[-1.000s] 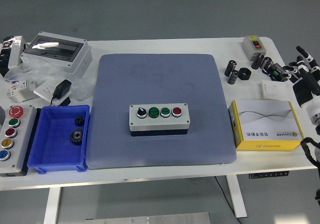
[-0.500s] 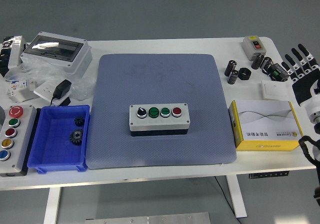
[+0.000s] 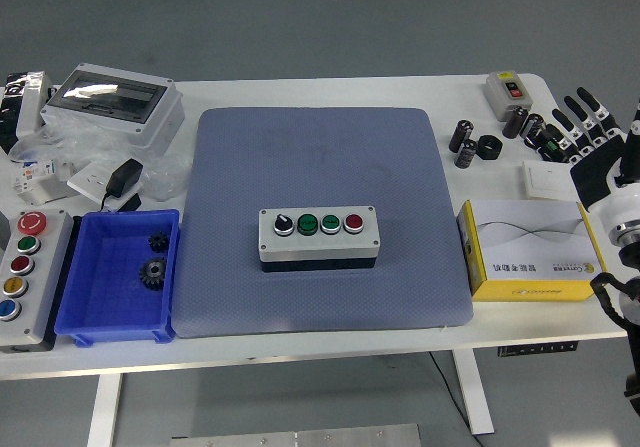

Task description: Pick up the button,place it on the desk,press the button,press the button

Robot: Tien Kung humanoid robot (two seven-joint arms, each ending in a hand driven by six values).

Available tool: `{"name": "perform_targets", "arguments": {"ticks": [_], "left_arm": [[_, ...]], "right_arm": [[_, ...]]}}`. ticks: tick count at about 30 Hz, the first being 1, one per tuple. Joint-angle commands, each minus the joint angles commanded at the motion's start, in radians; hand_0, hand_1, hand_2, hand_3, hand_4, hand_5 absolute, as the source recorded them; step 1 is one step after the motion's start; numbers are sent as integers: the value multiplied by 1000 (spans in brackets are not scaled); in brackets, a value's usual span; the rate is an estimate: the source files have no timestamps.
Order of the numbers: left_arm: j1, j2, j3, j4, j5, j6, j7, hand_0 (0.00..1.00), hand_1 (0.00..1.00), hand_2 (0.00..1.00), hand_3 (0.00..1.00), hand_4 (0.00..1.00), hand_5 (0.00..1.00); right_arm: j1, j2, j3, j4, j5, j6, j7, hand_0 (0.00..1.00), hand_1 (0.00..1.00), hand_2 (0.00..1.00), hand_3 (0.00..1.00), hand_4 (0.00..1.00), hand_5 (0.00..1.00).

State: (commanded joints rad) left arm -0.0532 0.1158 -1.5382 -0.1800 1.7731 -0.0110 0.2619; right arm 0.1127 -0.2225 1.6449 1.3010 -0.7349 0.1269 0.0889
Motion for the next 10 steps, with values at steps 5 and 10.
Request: {"name": "perform_targets", "arguments": {"ticks": [5,10], "left_arm": [[2,2,-10,0,12,2,-1,606,600,525,599,617,217],[7,-2,-12,0,13,2,-2,606,600,525,599,617,217]], "right_arm": [[-8,2,0,16,-7,-7,9,880,842,839,827,998,998],[-15,2,4,29,-9,-13,14,880,842,839,827,998,998]]}}
